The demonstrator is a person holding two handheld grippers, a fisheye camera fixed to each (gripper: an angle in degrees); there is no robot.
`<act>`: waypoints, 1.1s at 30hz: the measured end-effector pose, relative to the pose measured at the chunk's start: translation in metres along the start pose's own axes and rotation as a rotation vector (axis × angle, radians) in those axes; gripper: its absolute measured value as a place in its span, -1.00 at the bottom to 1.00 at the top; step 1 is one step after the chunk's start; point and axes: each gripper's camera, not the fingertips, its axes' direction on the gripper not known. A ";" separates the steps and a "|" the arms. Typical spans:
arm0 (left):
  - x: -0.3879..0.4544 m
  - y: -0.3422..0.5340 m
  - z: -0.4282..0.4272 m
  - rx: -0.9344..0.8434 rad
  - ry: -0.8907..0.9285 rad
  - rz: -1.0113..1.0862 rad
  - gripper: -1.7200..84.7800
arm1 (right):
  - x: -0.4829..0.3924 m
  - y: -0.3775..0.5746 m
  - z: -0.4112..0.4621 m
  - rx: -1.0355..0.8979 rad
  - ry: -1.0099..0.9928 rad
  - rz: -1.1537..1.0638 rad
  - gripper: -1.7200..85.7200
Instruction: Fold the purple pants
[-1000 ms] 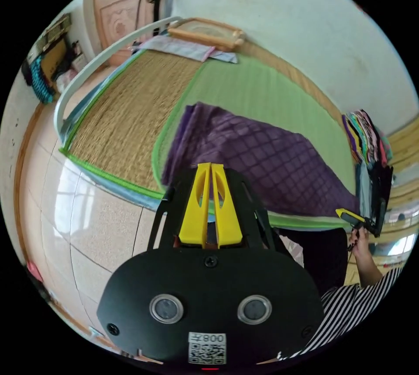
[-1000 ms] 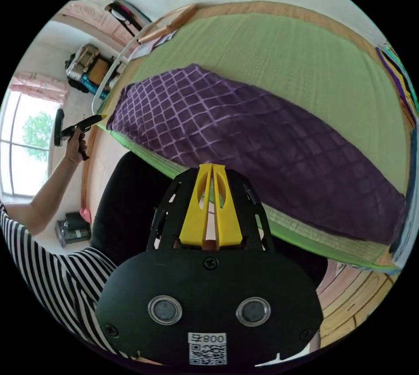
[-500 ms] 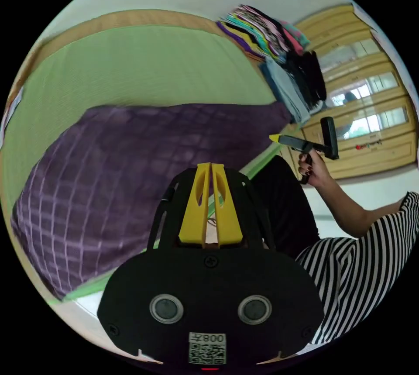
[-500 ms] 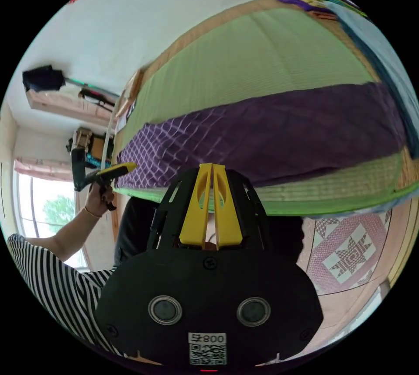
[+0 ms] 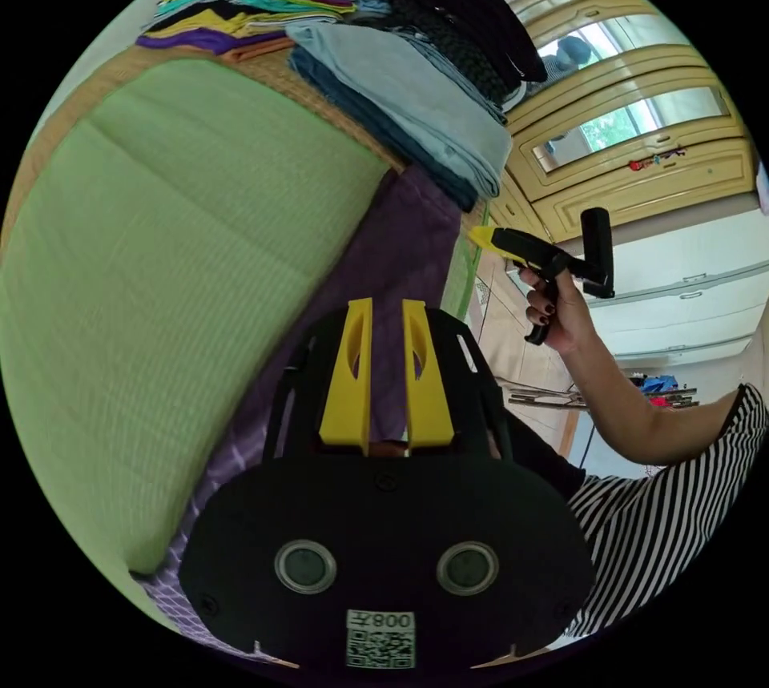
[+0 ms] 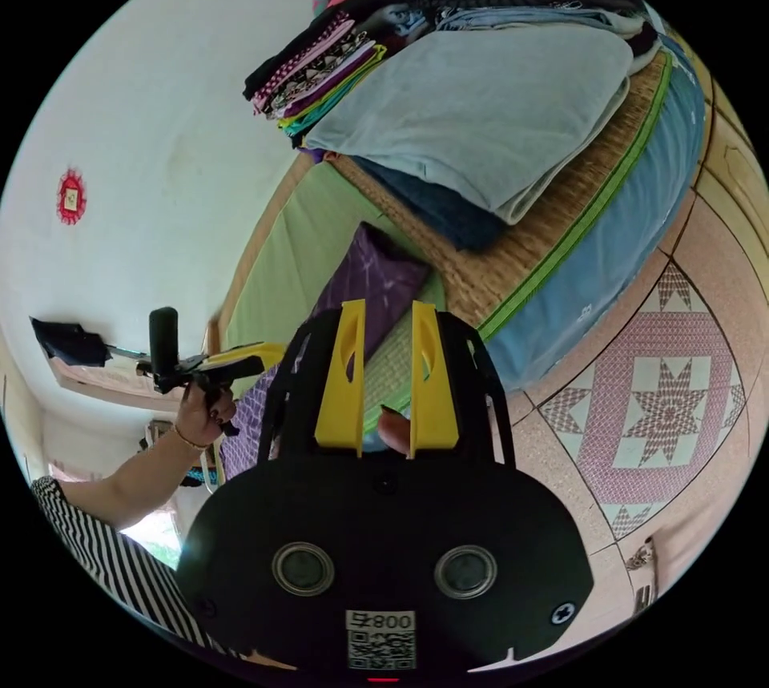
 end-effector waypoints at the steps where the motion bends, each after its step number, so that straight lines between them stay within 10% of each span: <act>1: 0.005 -0.024 0.004 -0.009 -0.012 0.015 -0.80 | 0.005 0.000 0.003 -0.002 0.008 -0.003 -0.75; 33: 0.057 -0.234 0.010 -0.100 0.021 0.105 -0.90 | 0.110 0.023 0.044 0.016 -0.022 -0.118 -0.85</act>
